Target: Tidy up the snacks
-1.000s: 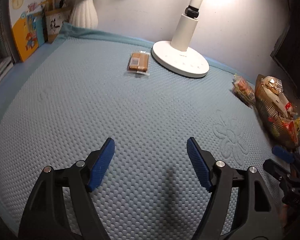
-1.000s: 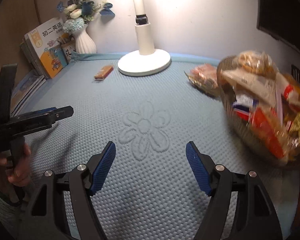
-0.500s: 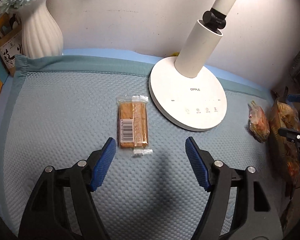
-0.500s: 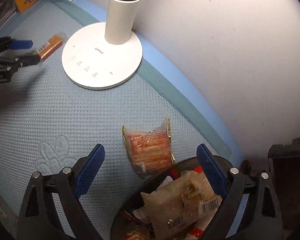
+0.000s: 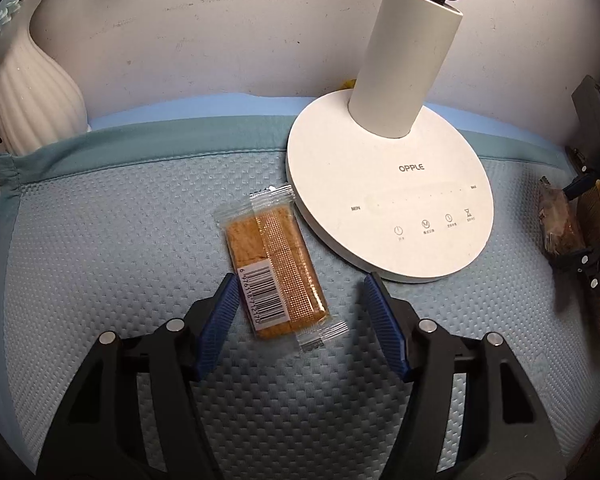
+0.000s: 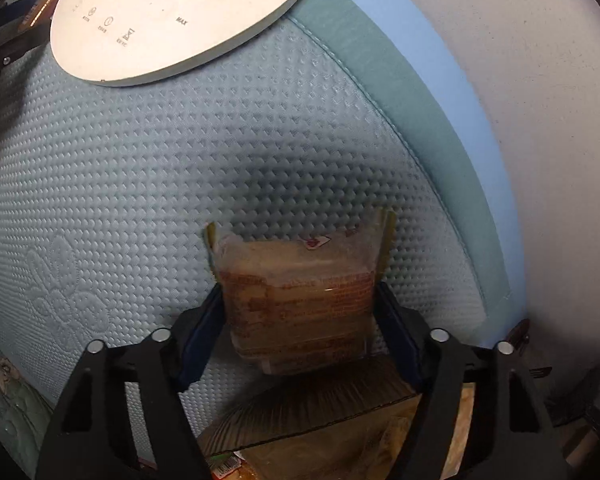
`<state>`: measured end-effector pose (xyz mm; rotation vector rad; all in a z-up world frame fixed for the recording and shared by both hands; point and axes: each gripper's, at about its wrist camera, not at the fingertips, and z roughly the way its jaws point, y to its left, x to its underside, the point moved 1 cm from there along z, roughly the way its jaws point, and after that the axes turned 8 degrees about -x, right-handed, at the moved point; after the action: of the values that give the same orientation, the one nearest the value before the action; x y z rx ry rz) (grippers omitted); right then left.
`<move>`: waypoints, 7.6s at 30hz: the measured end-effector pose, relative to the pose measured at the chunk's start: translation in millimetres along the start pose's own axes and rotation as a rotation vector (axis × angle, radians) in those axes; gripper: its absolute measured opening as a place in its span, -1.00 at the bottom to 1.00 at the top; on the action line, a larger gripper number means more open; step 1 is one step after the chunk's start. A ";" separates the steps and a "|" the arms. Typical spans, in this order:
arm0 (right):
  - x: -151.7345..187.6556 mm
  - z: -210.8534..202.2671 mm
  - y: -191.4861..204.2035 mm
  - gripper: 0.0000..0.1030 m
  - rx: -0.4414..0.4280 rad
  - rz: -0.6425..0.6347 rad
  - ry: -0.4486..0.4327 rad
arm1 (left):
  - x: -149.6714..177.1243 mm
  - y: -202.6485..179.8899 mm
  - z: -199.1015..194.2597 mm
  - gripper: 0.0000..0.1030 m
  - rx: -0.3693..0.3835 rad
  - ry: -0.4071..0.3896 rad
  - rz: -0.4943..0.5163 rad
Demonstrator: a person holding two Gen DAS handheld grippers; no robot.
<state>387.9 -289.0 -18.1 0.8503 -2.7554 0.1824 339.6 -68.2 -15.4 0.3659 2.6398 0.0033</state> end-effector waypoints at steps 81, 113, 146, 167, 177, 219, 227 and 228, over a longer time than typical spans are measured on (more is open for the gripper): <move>246.0 32.7 263.1 0.22 -0.177 0.315 -0.925 | 248.8 -64.5 -148.7 -0.34 0.135 -0.235 -0.004; 353.9 -44.9 32.1 0.41 -0.171 0.909 -1.261 | 32.7 -276.1 -178.5 -0.25 0.485 -0.443 0.202; 243.4 -34.6 206.4 0.65 -0.227 0.576 -1.163 | 185.4 -22.1 -162.2 0.22 0.144 -0.366 -0.129; 181.0 30.2 221.8 0.91 -0.074 0.596 -0.985 | 209.9 5.0 -116.8 0.49 -0.085 -0.329 -0.205; 183.5 26.3 227.7 0.91 -0.020 0.584 -0.997 | 211.9 5.3 -119.6 0.64 -0.095 -0.347 -0.210; 179.0 35.0 214.5 0.91 -0.082 0.626 -0.947 | 208.2 5.0 -102.9 0.89 -0.179 -0.237 -0.190; 178.3 34.3 214.2 0.91 -0.083 0.626 -0.947 | 208.8 4.3 -96.9 0.89 -0.166 -0.208 -0.178; 178.5 34.3 214.2 0.91 -0.083 0.626 -0.947 | 208.6 4.4 -96.6 0.89 -0.165 -0.204 -0.178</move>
<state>116.8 -215.4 -11.8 -0.0461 -3.7907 -0.3142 118.8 -4.3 -24.1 0.0701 2.4395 0.1188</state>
